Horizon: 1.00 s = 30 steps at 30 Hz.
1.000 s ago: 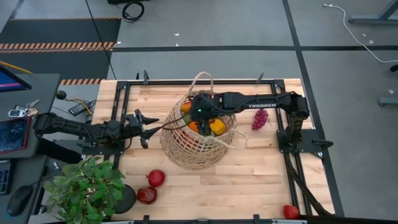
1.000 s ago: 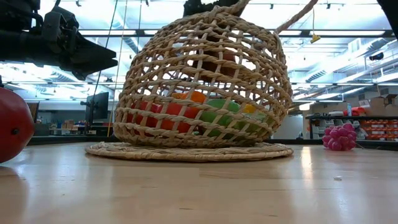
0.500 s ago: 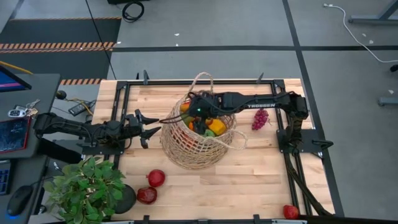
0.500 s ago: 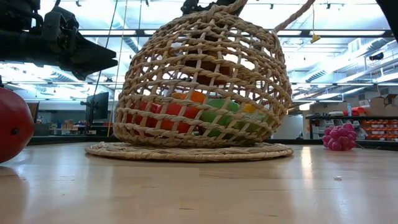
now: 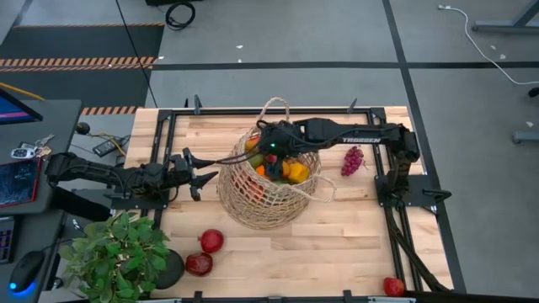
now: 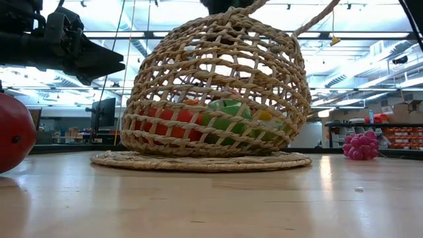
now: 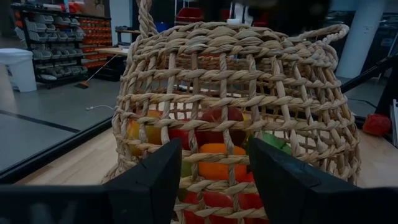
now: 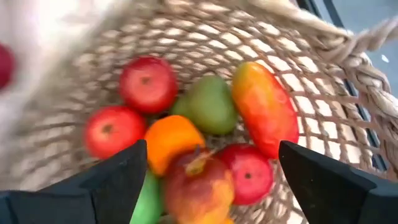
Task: Build produce basket
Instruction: Put the red apple into the basket
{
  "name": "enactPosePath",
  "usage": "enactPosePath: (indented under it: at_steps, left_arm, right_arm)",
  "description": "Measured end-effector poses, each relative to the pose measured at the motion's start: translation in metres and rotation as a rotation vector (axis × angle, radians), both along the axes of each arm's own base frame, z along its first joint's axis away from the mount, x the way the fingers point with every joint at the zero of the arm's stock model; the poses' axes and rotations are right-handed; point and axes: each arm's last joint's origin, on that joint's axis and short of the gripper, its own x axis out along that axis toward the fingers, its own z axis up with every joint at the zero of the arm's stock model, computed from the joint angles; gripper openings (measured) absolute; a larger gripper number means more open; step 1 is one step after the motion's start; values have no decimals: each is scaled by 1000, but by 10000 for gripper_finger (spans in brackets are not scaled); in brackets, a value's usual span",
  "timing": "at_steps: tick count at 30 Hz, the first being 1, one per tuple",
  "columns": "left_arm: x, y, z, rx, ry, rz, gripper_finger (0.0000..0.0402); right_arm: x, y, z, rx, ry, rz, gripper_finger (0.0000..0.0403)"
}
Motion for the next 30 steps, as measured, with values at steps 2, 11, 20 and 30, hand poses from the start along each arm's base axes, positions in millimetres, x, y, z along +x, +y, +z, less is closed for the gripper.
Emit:
enactPosePath:
  at_steps: [2, 11, 20, 30]
  left_arm:
    - [0, 0, 0, 0, -1, 0, 193]
    - [0, 0, 0, 0, -1, 0, 196]
    - [0, 0, 0, 0, 0, 0, 197]
    - [0, 0, 0, 0, -1, 0, 193]
  right_arm:
    - [-4, 10, 13, 12, 8, 12, 361]
    - [-33, 78, 65, 57, 6, 108, 348]
    - [-70, 194, 71, 54, -32, 379, 348]
    - [-136, 279, 33, 25, 137, 451, 348]
